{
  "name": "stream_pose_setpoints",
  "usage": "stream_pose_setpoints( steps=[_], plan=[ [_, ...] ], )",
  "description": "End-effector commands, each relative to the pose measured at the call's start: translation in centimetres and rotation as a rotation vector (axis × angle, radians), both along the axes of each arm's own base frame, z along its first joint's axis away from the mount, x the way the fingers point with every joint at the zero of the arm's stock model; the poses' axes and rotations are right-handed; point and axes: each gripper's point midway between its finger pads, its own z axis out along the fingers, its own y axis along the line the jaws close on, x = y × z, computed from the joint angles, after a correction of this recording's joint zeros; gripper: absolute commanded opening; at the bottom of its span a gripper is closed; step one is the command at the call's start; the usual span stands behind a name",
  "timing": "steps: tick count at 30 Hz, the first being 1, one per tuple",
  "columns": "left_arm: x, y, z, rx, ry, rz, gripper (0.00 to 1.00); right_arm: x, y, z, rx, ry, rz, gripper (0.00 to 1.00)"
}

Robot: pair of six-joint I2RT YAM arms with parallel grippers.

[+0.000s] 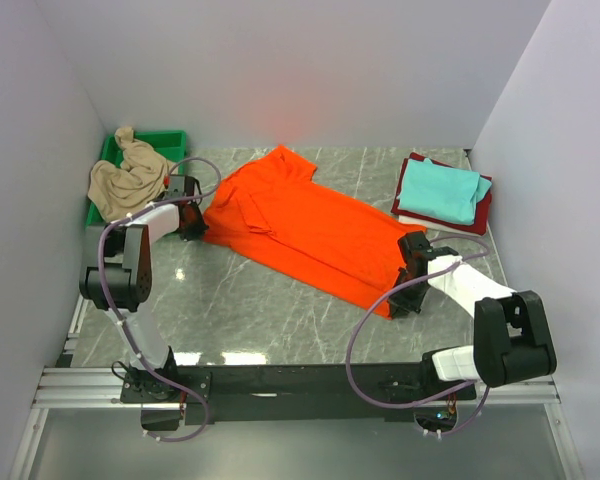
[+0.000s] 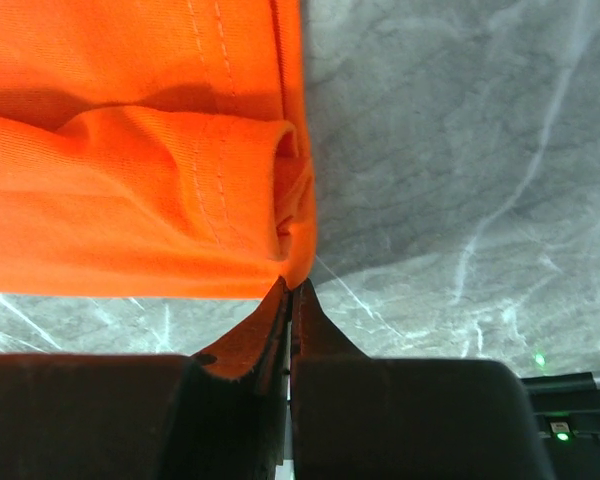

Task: Fold and stack the t-shirts
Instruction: Fold the tshirt

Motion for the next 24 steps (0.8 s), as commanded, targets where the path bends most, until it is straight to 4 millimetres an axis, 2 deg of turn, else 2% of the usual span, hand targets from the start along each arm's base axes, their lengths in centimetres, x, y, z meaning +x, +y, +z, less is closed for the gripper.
stream_pose_setpoints(
  steps=[1, 8, 15, 18, 20, 21, 22, 24],
  plan=[
    [-0.2, 1.2, -0.5, 0.061, 0.025, 0.028, 0.02, -1.0, -1.2, 0.7, -0.064, 0.014, 0.007, 0.0],
    [-1.1, 2.0, 0.1, 0.114, 0.035, 0.035, 0.0, -1.6, -2.2, 1.8, -0.115, 0.036, 0.015, 0.0],
    [-2.4, 1.4, 0.8, 0.142, 0.045, 0.022, 0.0, -2.1, -2.3, 2.2, -0.118, 0.051, 0.024, 0.0],
    [-3.1, 0.8, 1.3, 0.119, 0.035, 0.018, 0.06, -2.4, -2.1, 2.2, -0.109, 0.057, 0.034, 0.0],
    [-3.3, 0.2, 2.1, 0.108, 0.017, 0.005, 0.21, -2.5, -2.1, 2.3, -0.105, 0.059, 0.037, 0.2],
    [-3.2, -0.6, 2.5, 0.12, 0.007, -0.014, 0.29, -2.3, -2.1, 2.5, -0.107, 0.053, 0.044, 0.34],
    [-3.4, -1.0, 2.9, 0.129, 0.002, -0.026, 0.42, -2.3, -2.1, 2.7, -0.11, 0.052, 0.049, 0.39],
    [-3.2, -2.5, 3.8, 0.141, -0.013, -0.066, 0.5, -1.6, -2.3, 3.5, -0.123, 0.026, 0.051, 0.49]
  ],
)
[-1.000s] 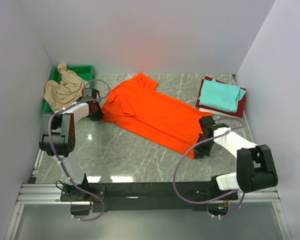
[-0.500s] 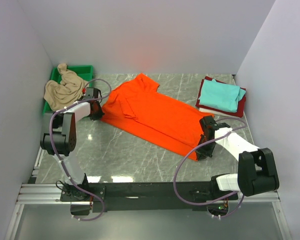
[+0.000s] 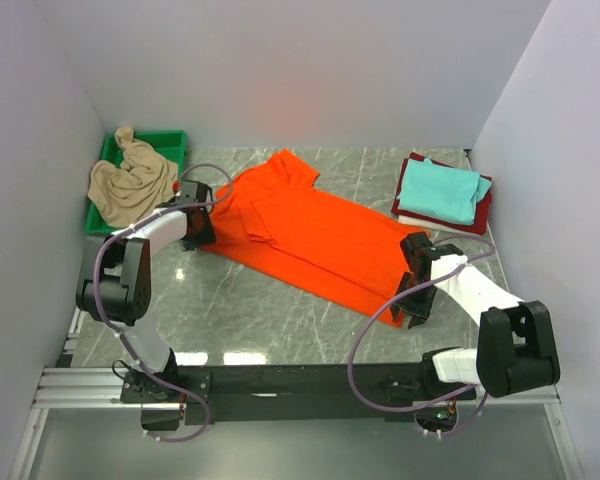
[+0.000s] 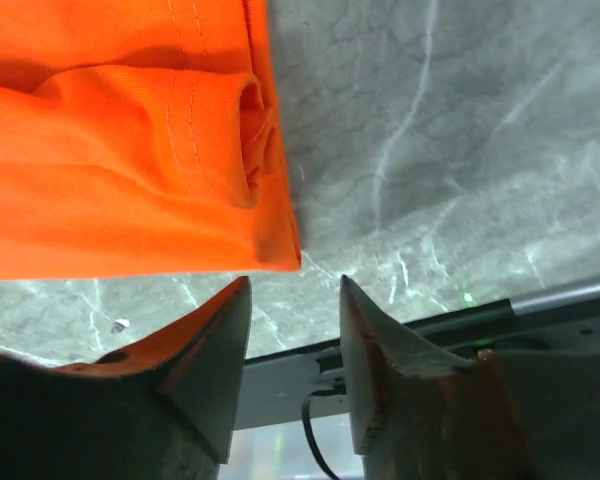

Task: Fold and stack the t-shirts
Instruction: Fold the tshirt

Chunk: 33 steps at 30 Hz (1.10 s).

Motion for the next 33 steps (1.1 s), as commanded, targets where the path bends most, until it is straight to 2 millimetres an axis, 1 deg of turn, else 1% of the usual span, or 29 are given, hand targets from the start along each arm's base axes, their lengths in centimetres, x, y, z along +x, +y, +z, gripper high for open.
stream_pose_setpoints(
  steps=[1, 2, 3, 6, 9, 10, 12, 13, 15, 16, 18, 22, 28, 33],
  plan=[
    [0.5, -2.2, 3.2, 0.02, -0.064, -0.05, 0.55, 1.1, -0.5, 2.2, -0.036, -0.054, 0.025, 0.5],
    [0.7, -3.0, 3.7, 0.013, -0.074, -0.065, 0.56, 1.5, -0.5, 2.6, -0.035, -0.073, 0.025, 0.51],
    [0.8, -3.4, 3.9, 0.008, -0.078, -0.07, 0.57, 2.1, -0.4, 3.4, -0.031, -0.1, 0.025, 0.52],
    [0.8, -4.0, 4.6, -0.007, -0.086, -0.069, 0.58, 3.1, -0.3, 4.8, -0.025, -0.156, 0.03, 0.52],
    [1.0, -4.5, 5.8, -0.018, -0.111, -0.07, 0.59, 4.0, 0.5, 5.3, 0.02, -0.215, 0.043, 0.52],
    [1.0, -4.9, 6.3, -0.035, -0.124, -0.076, 0.59, 4.3, 1.3, 5.3, 0.066, -0.23, 0.045, 0.52],
    [1.2, -5.8, 6.9, -0.075, -0.146, -0.097, 0.58, 4.2, 1.7, 4.6, 0.089, -0.217, 0.044, 0.52],
    [1.3, -6.2, 7.1, -0.095, -0.153, -0.106, 0.58, 4.4, 1.9, 4.2, 0.097, -0.222, 0.045, 0.52],
    [1.3, -7.7, 7.2, -0.154, -0.16, -0.132, 0.57, 4.3, 2.0, 3.2, 0.1, -0.198, 0.045, 0.52],
    [1.3, -8.0, 7.0, -0.168, -0.156, -0.136, 0.57, 4.7, 2.1, 3.0, 0.1, -0.21, 0.045, 0.52],
    [1.2, -8.9, 6.6, -0.196, -0.142, -0.156, 0.57, 4.9, 2.0, 2.3, 0.09, -0.195, 0.047, 0.52],
    [1.1, -9.6, 6.3, -0.21, -0.135, -0.167, 0.56, 5.7, 1.9, 1.5, 0.074, -0.184, 0.048, 0.52],
    [1.3, -11.0, 7.1, -0.283, -0.165, -0.191, 0.56, 6.1, 1.5, 0.1, 0.041, -0.139, 0.045, 0.52],
    [1.6, -12.3, 7.5, -0.322, -0.174, -0.209, 0.56, 6.8, 1.1, -0.2, 0.012, -0.147, 0.041, 0.52]
  ],
)
